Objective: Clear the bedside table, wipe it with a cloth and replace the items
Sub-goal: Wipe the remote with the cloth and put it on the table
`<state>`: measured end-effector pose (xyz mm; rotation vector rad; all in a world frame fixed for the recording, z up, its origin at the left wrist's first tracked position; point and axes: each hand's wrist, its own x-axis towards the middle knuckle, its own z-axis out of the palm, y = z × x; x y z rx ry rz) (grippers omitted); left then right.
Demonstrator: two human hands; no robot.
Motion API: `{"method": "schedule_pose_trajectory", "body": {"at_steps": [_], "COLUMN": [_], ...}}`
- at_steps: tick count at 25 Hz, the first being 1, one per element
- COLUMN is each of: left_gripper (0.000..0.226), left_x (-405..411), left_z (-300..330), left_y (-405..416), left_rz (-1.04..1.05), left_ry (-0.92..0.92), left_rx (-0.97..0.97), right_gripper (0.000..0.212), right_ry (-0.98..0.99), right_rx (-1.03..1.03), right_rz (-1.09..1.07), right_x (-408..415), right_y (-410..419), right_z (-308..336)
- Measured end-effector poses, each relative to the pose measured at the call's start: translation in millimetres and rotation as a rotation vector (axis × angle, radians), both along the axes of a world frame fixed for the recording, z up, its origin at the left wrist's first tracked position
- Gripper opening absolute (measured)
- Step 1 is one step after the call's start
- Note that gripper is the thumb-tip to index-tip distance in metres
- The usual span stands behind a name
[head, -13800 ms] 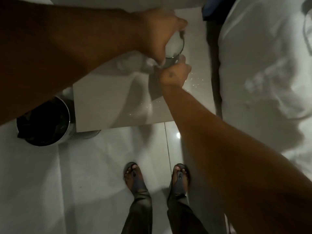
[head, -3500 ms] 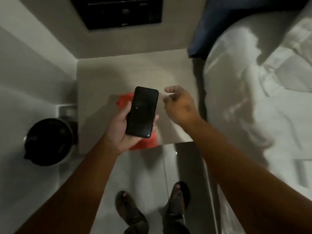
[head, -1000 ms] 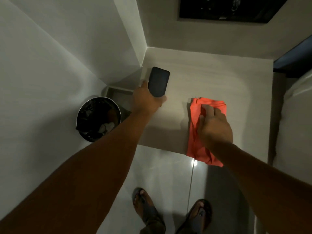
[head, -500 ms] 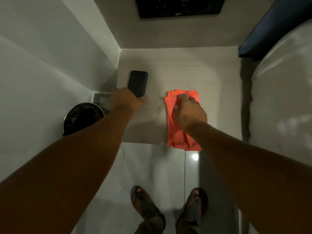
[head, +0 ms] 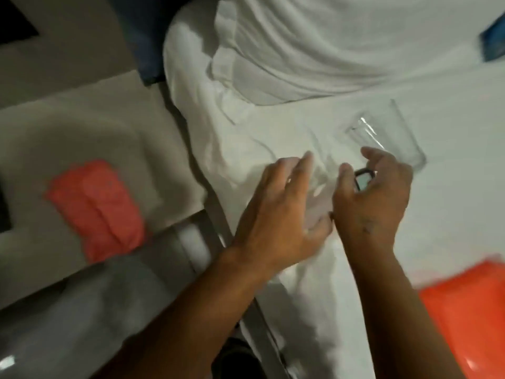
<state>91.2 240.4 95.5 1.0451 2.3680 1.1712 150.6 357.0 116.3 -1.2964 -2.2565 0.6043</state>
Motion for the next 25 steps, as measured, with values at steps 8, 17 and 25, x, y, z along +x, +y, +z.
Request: {"method": "schedule_pose_trajectory", "body": {"at_steps": [8, 17, 25], "left_gripper": [0.048, 0.058, 0.057], "left_x": [-21, -108, -128], "left_z": [1, -46, -129], "left_y": [67, -142, -317], "left_rz": [-0.322, 0.022, 0.621], "left_ry": [0.029, -1.615, -1.464], "left_rx": [-0.289, 0.662, 0.980], "right_gripper": [0.031, 0.040, 0.062], "right_ry": [0.162, 0.310, -0.392], "right_rx": [-0.641, -1.078, -0.073], "right_rz": [-0.306, 0.406, 1.155], "right_x": [26, -123, -189], "right_y": [48, -98, -268], "right_z": [-22, -27, -188]}}
